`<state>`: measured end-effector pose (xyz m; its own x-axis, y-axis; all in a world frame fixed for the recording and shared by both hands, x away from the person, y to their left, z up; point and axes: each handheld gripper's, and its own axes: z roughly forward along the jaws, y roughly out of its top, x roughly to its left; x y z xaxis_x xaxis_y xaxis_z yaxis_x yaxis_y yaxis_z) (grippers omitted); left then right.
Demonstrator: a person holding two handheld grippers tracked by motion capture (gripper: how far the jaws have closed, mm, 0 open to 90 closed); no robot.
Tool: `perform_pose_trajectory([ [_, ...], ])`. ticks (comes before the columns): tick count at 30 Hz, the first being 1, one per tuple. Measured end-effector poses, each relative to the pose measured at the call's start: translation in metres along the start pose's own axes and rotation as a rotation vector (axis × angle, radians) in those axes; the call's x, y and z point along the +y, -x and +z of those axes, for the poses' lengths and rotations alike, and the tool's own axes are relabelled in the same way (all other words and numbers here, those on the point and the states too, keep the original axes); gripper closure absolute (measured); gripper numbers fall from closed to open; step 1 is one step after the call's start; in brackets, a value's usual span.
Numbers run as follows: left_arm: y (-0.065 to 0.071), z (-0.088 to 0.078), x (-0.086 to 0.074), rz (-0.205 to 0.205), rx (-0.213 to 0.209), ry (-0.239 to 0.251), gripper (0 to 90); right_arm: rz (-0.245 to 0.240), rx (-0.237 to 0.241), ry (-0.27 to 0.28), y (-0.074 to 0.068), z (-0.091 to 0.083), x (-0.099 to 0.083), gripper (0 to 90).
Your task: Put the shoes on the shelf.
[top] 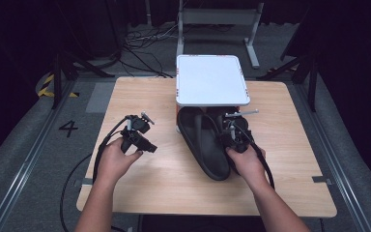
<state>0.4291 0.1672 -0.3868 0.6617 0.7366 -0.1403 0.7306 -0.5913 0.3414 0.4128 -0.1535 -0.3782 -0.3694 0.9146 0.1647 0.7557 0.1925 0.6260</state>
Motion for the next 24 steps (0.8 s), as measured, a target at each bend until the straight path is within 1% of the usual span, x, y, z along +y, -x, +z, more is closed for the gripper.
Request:
perform_pose_trajectory([
  [8,0.000,0.000,0.001,-0.002,-0.002,-0.002,50.2,0.032,-0.024,0.021,0.008,0.008,0.015,75.5],
  [12,0.000,0.000,0.000,-0.001,-0.002,0.001,50.2,0.037,-0.044,0.027,0.009,0.015,0.022,75.5],
  [16,-0.001,0.000,0.000,-0.002,-0.003,0.002,50.2,0.065,-0.056,0.041,0.008,0.022,0.028,75.5],
  [18,-0.001,0.001,0.000,-0.002,-0.002,0.000,50.2,0.086,-0.052,0.048,0.007,0.026,0.031,75.4],
  [20,-0.001,0.001,0.000,-0.003,-0.003,-0.003,50.2,0.098,-0.051,0.051,0.005,0.029,0.034,75.3],
  [21,-0.001,0.001,0.000,0.000,-0.003,-0.003,50.2,0.100,-0.060,0.049,0.004,0.031,0.035,75.3],
  [22,-0.001,0.001,0.000,-0.001,-0.003,0.000,50.2,0.081,-0.090,0.050,0.003,0.034,0.037,75.3],
  [23,-0.001,0.000,-0.001,-0.002,-0.003,-0.001,50.2,0.078,-0.102,0.064,0.003,0.037,0.037,75.2],
  [24,-0.001,0.000,-0.001,-0.002,-0.003,-0.001,50.2,0.078,-0.102,0.064,0.003,0.037,0.037,75.2],
])
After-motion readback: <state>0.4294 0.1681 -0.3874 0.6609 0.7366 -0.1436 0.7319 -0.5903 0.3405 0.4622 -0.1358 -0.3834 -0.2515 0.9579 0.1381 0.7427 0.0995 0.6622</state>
